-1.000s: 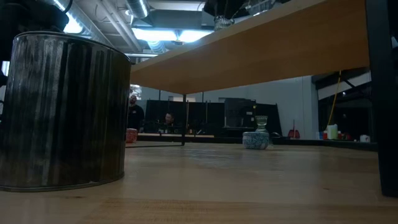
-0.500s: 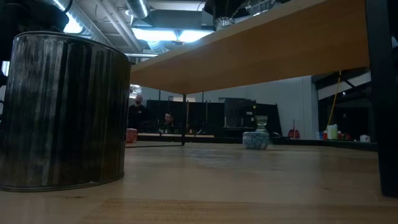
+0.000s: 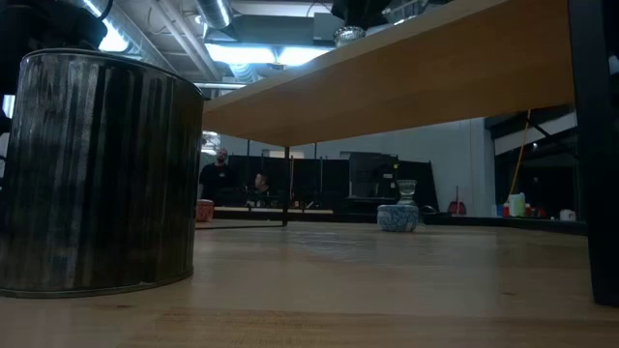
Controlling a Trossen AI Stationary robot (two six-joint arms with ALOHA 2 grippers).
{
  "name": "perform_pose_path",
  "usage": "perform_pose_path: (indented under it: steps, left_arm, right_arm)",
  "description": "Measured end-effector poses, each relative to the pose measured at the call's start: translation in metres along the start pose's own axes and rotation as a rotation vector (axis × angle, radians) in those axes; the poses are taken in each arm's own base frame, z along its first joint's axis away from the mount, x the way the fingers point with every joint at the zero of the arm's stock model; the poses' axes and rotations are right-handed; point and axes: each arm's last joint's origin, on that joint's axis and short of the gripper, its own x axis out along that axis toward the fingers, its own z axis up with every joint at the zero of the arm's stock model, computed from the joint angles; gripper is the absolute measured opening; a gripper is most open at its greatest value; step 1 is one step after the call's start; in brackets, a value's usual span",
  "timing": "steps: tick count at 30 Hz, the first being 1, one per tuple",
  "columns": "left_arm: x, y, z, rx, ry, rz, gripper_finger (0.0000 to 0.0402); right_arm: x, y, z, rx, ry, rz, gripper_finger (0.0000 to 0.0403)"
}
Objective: Pick & Place candle stick holders
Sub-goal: Put the right transparent candle holder on the shelf
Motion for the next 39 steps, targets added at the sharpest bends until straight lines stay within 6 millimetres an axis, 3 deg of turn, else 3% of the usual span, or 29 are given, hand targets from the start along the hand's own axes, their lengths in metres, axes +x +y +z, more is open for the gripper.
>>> perform_pose_path:
  steps: [13, 28, 39]
  left_arm:
    - [0.0, 0.0, 0.0, 0.0, 0.0, 0.0, 0.0004]
    - [0.0, 0.0, 0.0, 0.0, 0.0, 0.0, 0.0004]
    - [0.0, 0.0, 0.0, 0.0, 0.0, 0.0, 0.0004]
  right_arm:
    - [0.0023, 0.0003, -0.0012, 0.013, 0.027, 0.007, 0.0312]
    - [0.0041, 0.0008, -0.0004, 0.025, 0.024, 0.034, 0.0188]
    - [-0.0043, -0.0054, -0.0052, 0.041, 0.017, -0.019, 0.015]
